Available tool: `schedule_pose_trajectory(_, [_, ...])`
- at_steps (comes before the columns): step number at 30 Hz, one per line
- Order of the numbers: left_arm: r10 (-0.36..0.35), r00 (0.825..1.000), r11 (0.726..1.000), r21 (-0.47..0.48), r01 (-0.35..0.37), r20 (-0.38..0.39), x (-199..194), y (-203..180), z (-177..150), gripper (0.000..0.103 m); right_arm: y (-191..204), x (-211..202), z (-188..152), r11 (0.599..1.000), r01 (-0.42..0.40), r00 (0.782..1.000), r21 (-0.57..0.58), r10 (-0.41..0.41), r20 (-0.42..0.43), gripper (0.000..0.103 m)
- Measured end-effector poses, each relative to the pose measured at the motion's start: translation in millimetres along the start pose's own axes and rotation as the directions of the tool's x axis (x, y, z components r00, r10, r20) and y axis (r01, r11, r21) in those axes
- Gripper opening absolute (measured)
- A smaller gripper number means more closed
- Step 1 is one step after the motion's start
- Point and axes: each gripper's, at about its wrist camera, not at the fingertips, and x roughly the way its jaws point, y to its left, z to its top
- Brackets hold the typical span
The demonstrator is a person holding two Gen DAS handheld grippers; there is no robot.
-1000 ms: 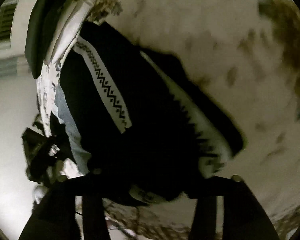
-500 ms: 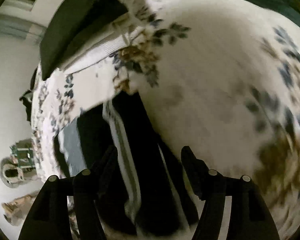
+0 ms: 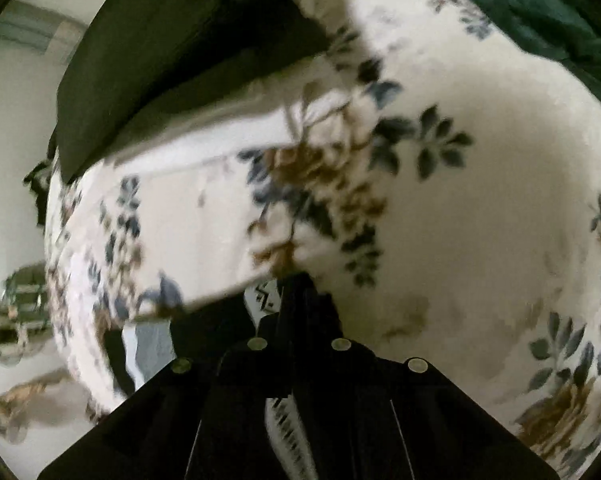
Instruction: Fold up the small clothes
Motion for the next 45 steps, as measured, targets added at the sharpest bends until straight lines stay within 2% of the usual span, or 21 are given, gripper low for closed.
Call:
schedule_pose_trajectory(2, [-0.003, 1.0, 1.0, 0.003, 0.003, 0.013, -2, 0, 0, 0.103, -7, -18, -19, 0.999, -0.027, 1.0, -0.022, 0.027, -0.002, 0.018])
schedule_pose_trajectory(4, [-0.005, 0.999, 1.0, 0.003, 0.005, 0.038, -10, -2, -6, 0.103, -22, -35, -50, 0.998, -0.066, 0.998, -0.02, 0.066, -0.01, 0.057])
schedule_pose_trajectory(8, [0.005, 0.995, 1.0, 0.012, -0.006, 0.097, -28, -1, -23, 0.103, -53, -34, -115, 0.996, -0.086, 0.989, 0.031, 0.089, -0.121, 0.058])
schedule_pose_trajectory(11, [-0.023, 0.993, 1.0, 0.011, 0.022, 0.117, -39, -9, -33, 0.103, -71, -18, -144, 0.989, -0.105, 0.978, 0.1, 0.121, -0.171, 0.058])
schedule_pose_trajectory(12, [-0.033, 0.992, 0.999, 0.013, 0.031, 0.119, -42, -12, -36, 0.103, -74, -13, -151, 0.985, -0.123, 0.975, 0.125, 0.143, -0.167, 0.044])
schedule_pose_trajectory(13, [-0.04, 0.992, 0.999, 0.02, 0.037, 0.123, -46, -17, -39, 0.103, -74, -11, -157, 0.979, -0.148, 0.974, 0.139, 0.169, -0.149, 0.006])
schedule_pose_trajectory(22, [-0.059, 0.985, 0.991, 0.127, 0.038, 0.164, -64, -56, -47, 0.103, -67, -82, -176, 0.985, -0.087, 0.994, 0.149, 0.076, 0.078, 0.006])
schedule_pose_trajectory(24, [-0.069, 0.985, 0.99, 0.133, 0.048, 0.16, -62, -68, -43, 0.103, -76, -84, -170, 0.989, -0.045, 0.997, 0.141, 0.037, 0.064, 0.006])
schedule_pose_trajectory(26, [-0.071, 0.986, 0.989, 0.137, 0.051, 0.151, -57, -75, -43, 0.103, -94, -65, -167, 0.985, -0.02, 0.999, 0.171, 0.026, -0.033, 0.006])
schedule_pose_trajectory(27, [-0.076, 0.986, 0.989, 0.138, 0.056, 0.147, -55, -79, -47, 0.103, -104, -47, -167, 0.981, -0.016, 0.992, 0.194, 0.039, -0.118, 0.009])
schedule_pose_trajectory(29, [-0.084, 0.986, 0.988, 0.14, 0.064, 0.141, -53, -80, -49, 0.103, -111, -31, -168, 0.973, 0.005, 0.979, 0.23, 0.042, -0.199, 0.026])
schedule_pose_trajectory(30, [-0.085, 0.986, 0.988, 0.14, 0.065, 0.143, -56, -88, -57, 0.103, -115, -32, -170, 0.969, 0.019, 0.975, 0.247, 0.036, -0.218, 0.04])
schedule_pose_trajectory(31, [-0.086, 0.986, 0.988, 0.143, 0.065, 0.144, -54, -86, -58, 0.103, -120, -40, -174, 0.963, 0.004, 0.98, 0.271, 0.05, -0.191, 0.05])
schedule_pose_trajectory(33, [-0.081, 0.987, 0.987, 0.146, 0.06, 0.142, -47, -81, -69, 0.103, -127, -53, -181, 0.949, -0.03, 0.987, 0.313, 0.078, -0.143, 0.053])
schedule_pose_trajectory(36, [-0.083, 0.988, 0.989, 0.133, 0.066, 0.127, -38, -72, -74, 0.103, -139, -59, -199, 0.892, -0.153, 0.975, 0.425, 0.206, -0.082, 0.063])
schedule_pose_trajectory(39, [-0.089, 0.99, 0.99, 0.121, 0.075, 0.113, -30, -63, -76, 0.103, -144, -29, -216, 0.794, -0.26, 0.928, 0.549, 0.363, -0.085, 0.063])
schedule_pose_trajectory(41, [-0.091, 0.99, 0.99, 0.118, 0.078, 0.108, -24, -62, -78, 0.103, -152, -3, -226, 0.663, -0.356, 0.877, 0.658, 0.48, -0.011, 0.049])
schedule_pose_trajectory(42, [-0.093, 0.99, 0.99, 0.118, 0.081, 0.107, -24, -63, -80, 0.103, -151, 7, -230, 0.602, -0.392, 0.856, 0.696, 0.515, 0.038, 0.016])
schedule_pose_trajectory(43, [-0.096, 0.99, 0.99, 0.117, 0.084, 0.107, -22, -63, -83, 0.103, -151, 12, -232, 0.531, -0.456, 0.827, 0.714, 0.55, 0.118, 0.013])
schedule_pose_trajectory(44, [-0.099, 0.989, 0.989, 0.118, 0.086, 0.109, -21, -63, -85, 0.103, -149, 8, -231, 0.513, -0.502, 0.813, 0.696, 0.555, 0.176, 0.012])
schedule_pose_trajectory(45, [-0.101, 0.989, 0.989, 0.119, 0.088, 0.111, -20, -64, -86, 0.103, -144, 0, -229, 0.522, -0.551, 0.797, 0.651, 0.56, 0.226, 0.012])
